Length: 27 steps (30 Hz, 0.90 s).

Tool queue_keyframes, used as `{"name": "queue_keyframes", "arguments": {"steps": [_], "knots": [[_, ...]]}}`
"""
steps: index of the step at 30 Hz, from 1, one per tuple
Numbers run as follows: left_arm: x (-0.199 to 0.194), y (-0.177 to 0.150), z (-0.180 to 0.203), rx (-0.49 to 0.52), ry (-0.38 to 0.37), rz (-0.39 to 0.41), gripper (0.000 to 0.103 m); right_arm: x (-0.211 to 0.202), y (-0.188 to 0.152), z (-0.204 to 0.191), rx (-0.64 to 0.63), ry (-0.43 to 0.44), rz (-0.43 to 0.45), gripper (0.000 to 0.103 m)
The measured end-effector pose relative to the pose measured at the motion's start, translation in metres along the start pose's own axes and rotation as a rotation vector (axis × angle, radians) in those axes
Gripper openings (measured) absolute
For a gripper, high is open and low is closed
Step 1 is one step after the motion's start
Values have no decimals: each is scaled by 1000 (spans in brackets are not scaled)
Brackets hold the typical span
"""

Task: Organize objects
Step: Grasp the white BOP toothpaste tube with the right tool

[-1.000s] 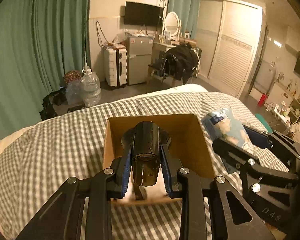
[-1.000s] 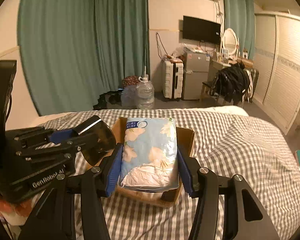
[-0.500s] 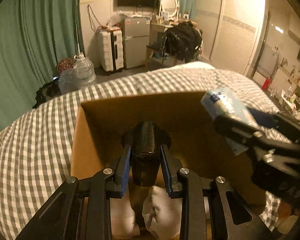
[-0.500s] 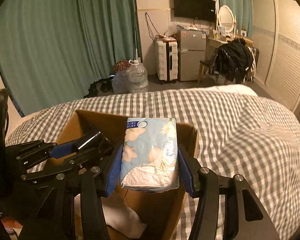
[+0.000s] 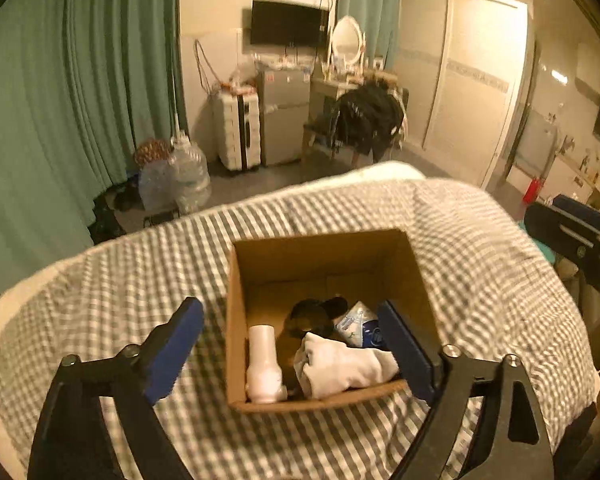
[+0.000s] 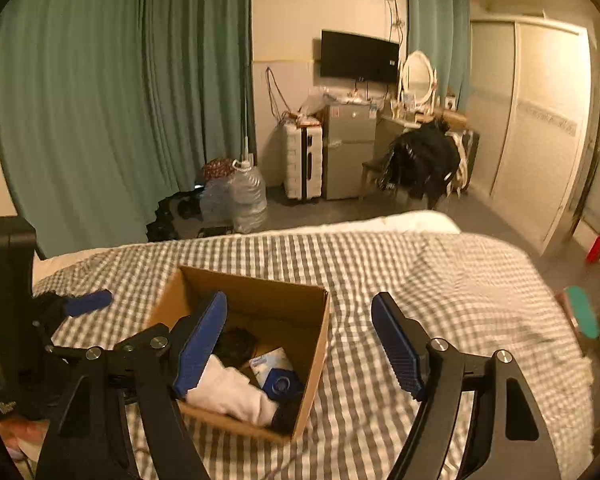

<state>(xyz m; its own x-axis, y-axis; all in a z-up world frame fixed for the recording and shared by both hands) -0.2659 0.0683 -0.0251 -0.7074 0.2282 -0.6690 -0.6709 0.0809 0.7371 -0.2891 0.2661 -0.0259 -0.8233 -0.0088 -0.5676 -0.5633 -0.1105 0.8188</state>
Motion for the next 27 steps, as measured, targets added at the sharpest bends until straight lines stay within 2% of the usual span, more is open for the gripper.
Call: {"name": "queue_keyframes", "arguments": {"steps": [7,13,16,19,23,27], "knots": [[-74,-7,-16,27,42,63,102,-91,10,-22,-34,-8,36,78],[-97,-55,-33,-9,69,71,103,-126,-22,-43,-44,13,37,80],[-90,-88,-41,-35,84,54,103,-123,-57,-57,-39,56,13,81],[-73,-128,-49,-102,97,10,103,-105,-99,-57,-15,43,-44,81],[-44,-177,-50,-127,112,-55,103,-63,-164,-58,12,20,-188,81],[-12,-216,-40,-68,104,-139,103,-25,-224,-53,8,-28,-333,81]]}}
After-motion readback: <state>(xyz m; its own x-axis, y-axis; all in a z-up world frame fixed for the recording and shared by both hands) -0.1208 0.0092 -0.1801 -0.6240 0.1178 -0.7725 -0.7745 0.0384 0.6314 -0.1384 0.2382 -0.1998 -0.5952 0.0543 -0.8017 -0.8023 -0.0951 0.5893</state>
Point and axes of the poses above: each gripper's, at about its wrist camera, not at the fingertips, and x roughly the way its jaws point, z to its right, y to its top, the point moved 10 cm from there along x, roughly the way its jaws point, and after that the axes turned 6 degrees about -x, right-handed, at the moved point
